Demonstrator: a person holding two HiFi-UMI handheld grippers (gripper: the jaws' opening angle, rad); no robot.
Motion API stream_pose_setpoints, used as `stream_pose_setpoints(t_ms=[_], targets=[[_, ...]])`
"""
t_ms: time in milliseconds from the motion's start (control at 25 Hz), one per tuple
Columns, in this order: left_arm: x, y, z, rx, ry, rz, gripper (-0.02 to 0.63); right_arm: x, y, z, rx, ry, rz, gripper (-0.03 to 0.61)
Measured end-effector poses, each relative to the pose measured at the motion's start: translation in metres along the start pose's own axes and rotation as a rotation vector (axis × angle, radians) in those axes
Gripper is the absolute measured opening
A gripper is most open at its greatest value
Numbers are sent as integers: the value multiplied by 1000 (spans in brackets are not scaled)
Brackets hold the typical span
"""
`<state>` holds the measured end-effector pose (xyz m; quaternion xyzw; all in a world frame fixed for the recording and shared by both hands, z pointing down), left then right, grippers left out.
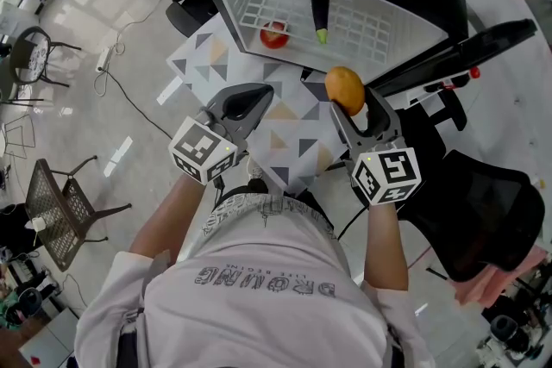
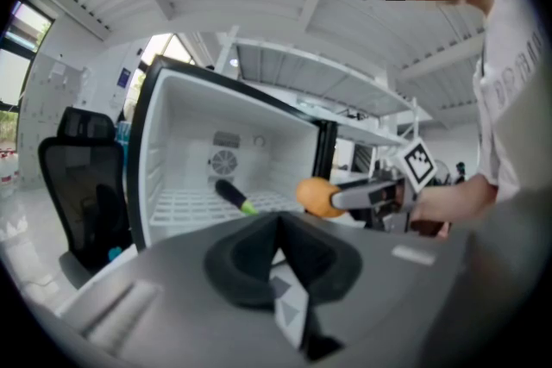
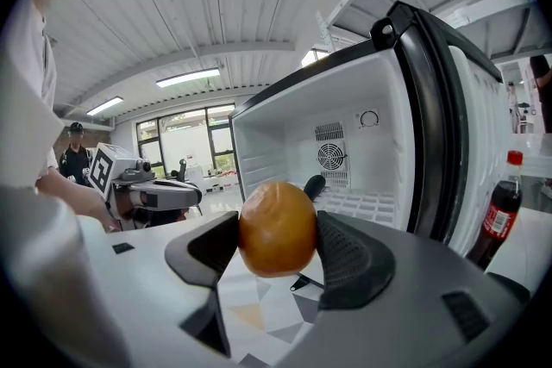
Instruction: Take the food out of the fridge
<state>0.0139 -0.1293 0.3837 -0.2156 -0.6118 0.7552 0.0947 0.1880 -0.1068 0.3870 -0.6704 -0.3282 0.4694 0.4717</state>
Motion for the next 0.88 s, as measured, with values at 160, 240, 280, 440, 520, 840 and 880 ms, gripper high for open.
stream_pose_setpoints(t_ms=[160, 240, 280, 440, 520, 840, 880], targets=[[1, 0, -1, 2, 2, -1, 6, 1, -1, 1, 0, 2, 3, 264], [1, 0, -2, 3, 2, -1, 6, 2, -1, 1, -1, 3, 4, 264], [0, 0, -2, 4, 2, -1, 6, 2, -1, 1, -1, 3, 5, 264], [0, -2, -3, 5, 1, 1, 6, 1, -4, 1, -4, 6, 11, 264], [0, -3, -3, 6, 1, 2, 6, 1, -5, 2, -3, 9, 15, 264], [2, -2, -1, 4, 1, 0, 6, -2, -5, 4, -6, 11, 18, 264], [2, -2, 0, 3, 1, 0, 6, -2, -5, 4, -6, 11, 18, 264]])
Point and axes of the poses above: the fingertips, and each gripper's own axes: x backward along the fingers, z to its left, y out of its top, the point moved 3 cm from there along x, backward along the fingers, and after that the axes turned 6 degrees about -y, right-handed, at the moved point
